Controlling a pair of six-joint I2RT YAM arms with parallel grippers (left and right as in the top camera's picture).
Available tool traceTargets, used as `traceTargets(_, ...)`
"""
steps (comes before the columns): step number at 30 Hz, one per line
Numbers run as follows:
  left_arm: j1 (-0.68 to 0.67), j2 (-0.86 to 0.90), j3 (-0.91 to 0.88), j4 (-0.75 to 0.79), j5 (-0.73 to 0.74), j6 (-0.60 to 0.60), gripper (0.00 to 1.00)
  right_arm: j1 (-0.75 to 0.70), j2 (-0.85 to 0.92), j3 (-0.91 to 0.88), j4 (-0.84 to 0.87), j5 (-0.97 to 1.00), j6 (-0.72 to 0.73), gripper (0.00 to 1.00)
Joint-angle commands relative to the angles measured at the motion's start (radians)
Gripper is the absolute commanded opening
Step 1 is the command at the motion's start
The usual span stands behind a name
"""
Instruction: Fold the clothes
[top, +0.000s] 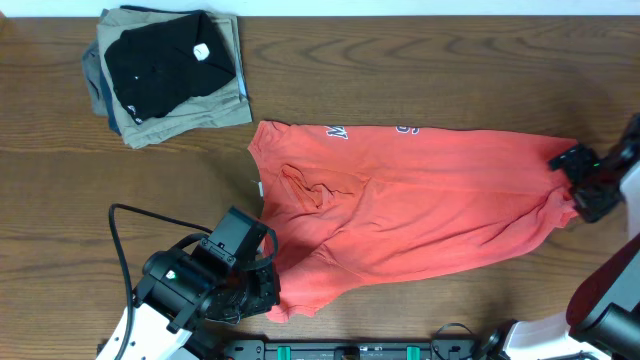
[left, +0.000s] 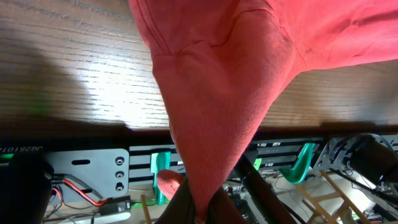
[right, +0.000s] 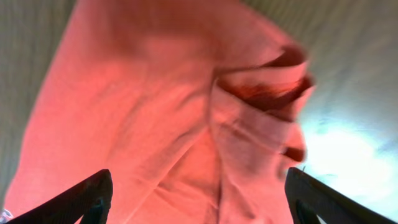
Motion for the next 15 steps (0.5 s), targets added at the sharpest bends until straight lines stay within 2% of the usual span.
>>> traceTargets(1,-0.001,-0.002,0.012,-0.003,-0.013,0.009,0.07,-0.052,0.005,0.063,-0.027,0.024,-0.041,0.87)
traceTargets(6,-0.001,-0.002,0.012,-0.003,-0.014,0.009,0.07,-0.086,0.007,0.045,-0.023,0.051,-0.070,0.85)
traceTargets(9,-0.001,-0.002,0.012,-0.002,-0.014,0.009,0.07,-0.090,0.009,0.010,-0.006,0.077,-0.063,0.69)
traceTargets(12,-0.001,-0.002,0.012,-0.002,-0.014,0.009,0.07,-0.090,0.010,-0.033,0.026,0.069,-0.050,0.45)
traceTargets(13,-0.001,-0.002,0.012,-0.002,-0.014,0.009,0.07,-0.089,0.011,-0.044,0.032,0.069,-0.043,0.40)
traceTargets(15,-0.001,-0.002,0.012,-0.002,-0.014,0.009,0.07,-0.089,0.011,-0.069,0.045,0.063,-0.039,0.38)
